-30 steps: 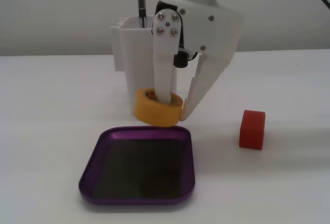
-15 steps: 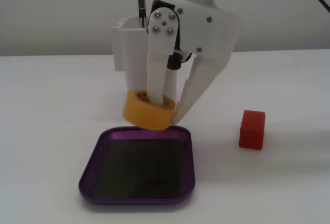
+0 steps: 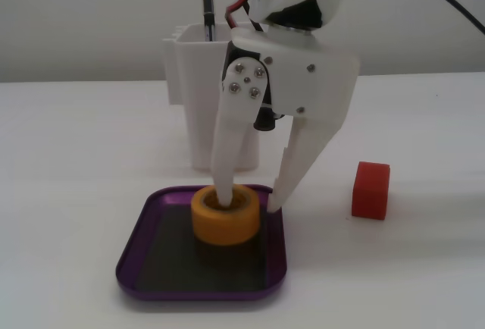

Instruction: Grab up the yellow tape and put it in the box.

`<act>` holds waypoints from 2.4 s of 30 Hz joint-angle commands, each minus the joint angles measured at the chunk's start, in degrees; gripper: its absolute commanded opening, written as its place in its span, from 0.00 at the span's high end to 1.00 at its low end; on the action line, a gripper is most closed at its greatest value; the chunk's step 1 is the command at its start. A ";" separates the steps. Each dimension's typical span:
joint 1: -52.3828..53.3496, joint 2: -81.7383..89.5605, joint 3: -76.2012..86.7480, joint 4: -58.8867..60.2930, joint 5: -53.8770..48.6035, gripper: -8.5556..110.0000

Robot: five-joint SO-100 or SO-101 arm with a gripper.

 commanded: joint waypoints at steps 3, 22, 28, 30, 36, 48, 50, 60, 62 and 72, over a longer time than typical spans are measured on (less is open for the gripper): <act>0.44 1.23 -2.46 2.90 0.35 0.80; 0.35 44.38 -10.28 35.24 -0.26 0.80; 0.53 66.71 10.28 34.72 -0.26 0.80; 0.53 74.44 19.25 32.61 -0.26 0.80; 0.70 97.29 50.71 22.76 -0.35 0.80; 12.74 129.11 93.87 7.21 -0.09 0.80; 12.74 129.99 96.15 7.21 0.09 0.80; 12.66 129.37 102.04 7.12 0.26 0.81; 12.66 129.37 102.66 7.12 0.62 0.85; 13.01 129.29 103.01 6.42 0.79 0.92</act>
